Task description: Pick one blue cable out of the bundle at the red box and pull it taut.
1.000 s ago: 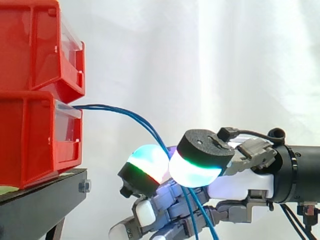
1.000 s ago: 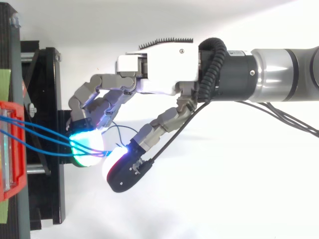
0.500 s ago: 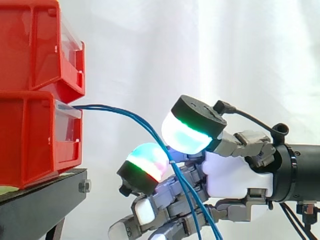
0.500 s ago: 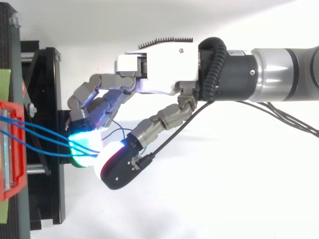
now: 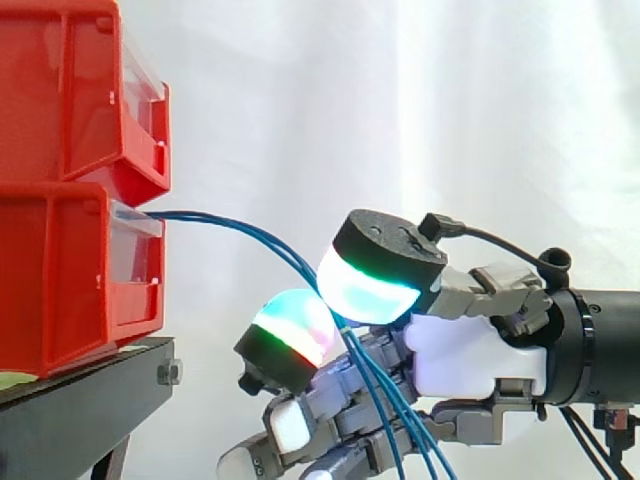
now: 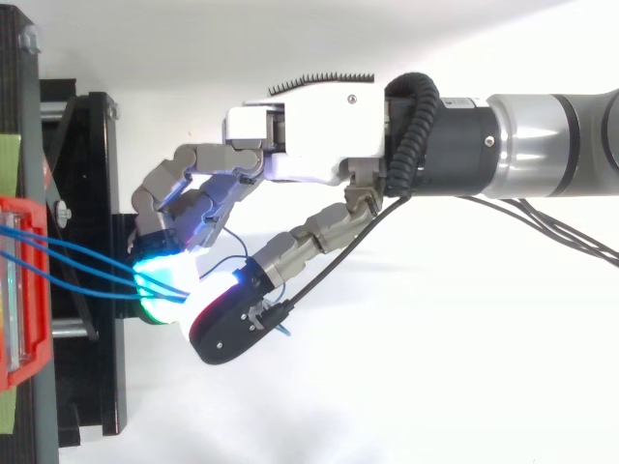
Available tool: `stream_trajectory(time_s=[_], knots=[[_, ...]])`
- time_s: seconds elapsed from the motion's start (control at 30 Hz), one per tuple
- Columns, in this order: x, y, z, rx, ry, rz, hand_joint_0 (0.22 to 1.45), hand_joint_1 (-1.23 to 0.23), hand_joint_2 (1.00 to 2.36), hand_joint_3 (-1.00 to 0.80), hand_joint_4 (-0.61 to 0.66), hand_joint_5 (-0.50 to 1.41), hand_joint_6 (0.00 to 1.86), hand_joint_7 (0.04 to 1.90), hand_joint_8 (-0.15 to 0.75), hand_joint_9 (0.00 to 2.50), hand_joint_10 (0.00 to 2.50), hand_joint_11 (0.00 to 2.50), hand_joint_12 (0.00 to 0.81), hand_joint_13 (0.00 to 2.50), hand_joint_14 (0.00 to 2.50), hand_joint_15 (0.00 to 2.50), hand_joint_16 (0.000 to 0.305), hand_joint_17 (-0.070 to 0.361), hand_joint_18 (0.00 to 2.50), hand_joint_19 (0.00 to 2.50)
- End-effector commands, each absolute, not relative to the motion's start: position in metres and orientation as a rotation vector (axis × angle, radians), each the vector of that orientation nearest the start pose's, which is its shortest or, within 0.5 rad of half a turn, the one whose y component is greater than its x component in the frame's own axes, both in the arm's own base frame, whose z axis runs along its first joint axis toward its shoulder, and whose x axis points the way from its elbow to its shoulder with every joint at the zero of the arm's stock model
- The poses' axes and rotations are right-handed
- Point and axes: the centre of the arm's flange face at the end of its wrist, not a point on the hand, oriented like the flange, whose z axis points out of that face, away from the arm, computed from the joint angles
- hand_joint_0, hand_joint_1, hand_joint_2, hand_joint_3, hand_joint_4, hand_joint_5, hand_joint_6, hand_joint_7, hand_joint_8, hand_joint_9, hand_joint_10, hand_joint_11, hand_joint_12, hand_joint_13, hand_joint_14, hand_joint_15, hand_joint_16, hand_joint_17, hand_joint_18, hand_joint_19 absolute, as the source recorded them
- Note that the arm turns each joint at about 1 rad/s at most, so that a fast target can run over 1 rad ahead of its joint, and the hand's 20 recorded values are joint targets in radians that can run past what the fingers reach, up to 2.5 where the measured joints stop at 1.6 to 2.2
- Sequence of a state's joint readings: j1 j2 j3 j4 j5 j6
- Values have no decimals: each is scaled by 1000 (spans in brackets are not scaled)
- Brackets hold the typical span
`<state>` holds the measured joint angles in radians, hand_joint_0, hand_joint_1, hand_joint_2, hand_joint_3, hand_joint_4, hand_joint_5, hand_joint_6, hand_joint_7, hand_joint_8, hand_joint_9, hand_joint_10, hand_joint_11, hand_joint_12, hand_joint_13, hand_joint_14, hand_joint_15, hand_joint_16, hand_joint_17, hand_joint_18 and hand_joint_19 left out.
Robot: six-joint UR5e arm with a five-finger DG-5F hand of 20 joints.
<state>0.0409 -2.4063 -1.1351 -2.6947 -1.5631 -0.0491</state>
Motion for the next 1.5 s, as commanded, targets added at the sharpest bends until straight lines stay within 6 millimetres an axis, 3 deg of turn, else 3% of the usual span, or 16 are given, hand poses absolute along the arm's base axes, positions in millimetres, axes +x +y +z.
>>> stream_trajectory(time_s=[0.0,0.63,0.83,1.1,1.33,1.47], knots=[[785,-102,200,1127,1222,1219,683,-886,1019,-245,57,-186,879,1130,357,761,13,630,397,635,7,226,53,120,750,360],[784,-104,198,1129,1237,1224,755,-935,1016,-292,-35,-205,887,1135,334,725,13,597,391,616,7,221,53,119,728,354],[784,-105,201,1126,1235,1226,775,-933,1021,-228,-15,-208,881,1153,327,719,14,591,389,609,7,230,52,117,706,365],[785,-106,203,1125,1236,1227,798,-953,1012,-361,8,-209,868,1060,319,701,13,598,386,609,7,219,52,116,705,354],[786,-105,205,1125,1236,1227,781,-960,1006,-436,25,-213,861,1047,314,682,13,586,383,604,7,214,52,117,722,331],[786,-105,205,1125,1236,1227,663,-935,1000,-500,78,-218,859,1034,318,682,13,601,385,606,7,221,52,118,730,340]])
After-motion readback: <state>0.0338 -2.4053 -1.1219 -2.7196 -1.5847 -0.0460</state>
